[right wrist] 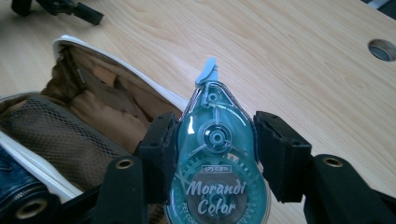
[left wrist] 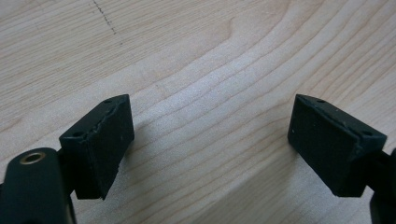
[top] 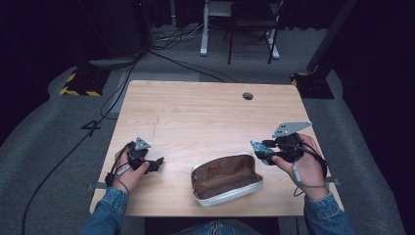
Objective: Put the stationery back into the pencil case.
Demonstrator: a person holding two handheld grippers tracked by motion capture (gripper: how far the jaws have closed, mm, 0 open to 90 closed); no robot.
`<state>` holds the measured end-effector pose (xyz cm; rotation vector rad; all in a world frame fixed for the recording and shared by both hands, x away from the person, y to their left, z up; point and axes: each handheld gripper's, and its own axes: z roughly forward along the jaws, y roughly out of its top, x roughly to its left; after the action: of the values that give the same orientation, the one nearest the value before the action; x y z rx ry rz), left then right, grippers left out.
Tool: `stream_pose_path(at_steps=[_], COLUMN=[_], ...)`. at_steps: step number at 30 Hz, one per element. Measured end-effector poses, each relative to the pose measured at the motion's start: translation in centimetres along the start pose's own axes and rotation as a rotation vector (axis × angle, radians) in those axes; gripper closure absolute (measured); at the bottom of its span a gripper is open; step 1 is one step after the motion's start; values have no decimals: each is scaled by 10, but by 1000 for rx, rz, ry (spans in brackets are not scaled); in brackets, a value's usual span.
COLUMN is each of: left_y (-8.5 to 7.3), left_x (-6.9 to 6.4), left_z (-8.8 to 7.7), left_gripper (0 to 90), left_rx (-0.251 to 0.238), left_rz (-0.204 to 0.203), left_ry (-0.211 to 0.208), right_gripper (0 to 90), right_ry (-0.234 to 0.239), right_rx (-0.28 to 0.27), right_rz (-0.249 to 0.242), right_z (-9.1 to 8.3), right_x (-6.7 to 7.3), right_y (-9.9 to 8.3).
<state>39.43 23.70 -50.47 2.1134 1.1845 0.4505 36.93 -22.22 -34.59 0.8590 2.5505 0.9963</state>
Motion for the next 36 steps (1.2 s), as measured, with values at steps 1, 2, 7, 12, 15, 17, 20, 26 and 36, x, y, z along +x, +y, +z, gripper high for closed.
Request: stream_pose_path(at_steps=[1,2,7,12,15,17,20,26,36], left_y=[0,0,0,0,0,0,0,0,0], left_x=[0,0,0,0,0,0,0,0,0], left_z=[0,0,0,0,0,0,0,0,0], left_gripper=[148,148,148,148,148,148,147,147,148], left_rx=[0,0,0,0,0,0,1,0,0], left_rz=[0,0,0,0,0,0,-1,0,0], left_ry=[0,0,0,0,0,0,0,0,0], right_gripper=[501,501,501,501,501,500,501,501,501], right_ry=[5,11,49,77,83,89,105,129,154], right_rx=[1,2,4,1,2,5,17,33,73], right_rz=[-4,-16,-57,-94,-106,-116,-137,-167,-220], right_z=[1,2,9,15,19,21,27,36,58], right_x=[2,5,20,33,37,40,46,55,68], right_y=[1,2,7,11,12,13,14,15,14])
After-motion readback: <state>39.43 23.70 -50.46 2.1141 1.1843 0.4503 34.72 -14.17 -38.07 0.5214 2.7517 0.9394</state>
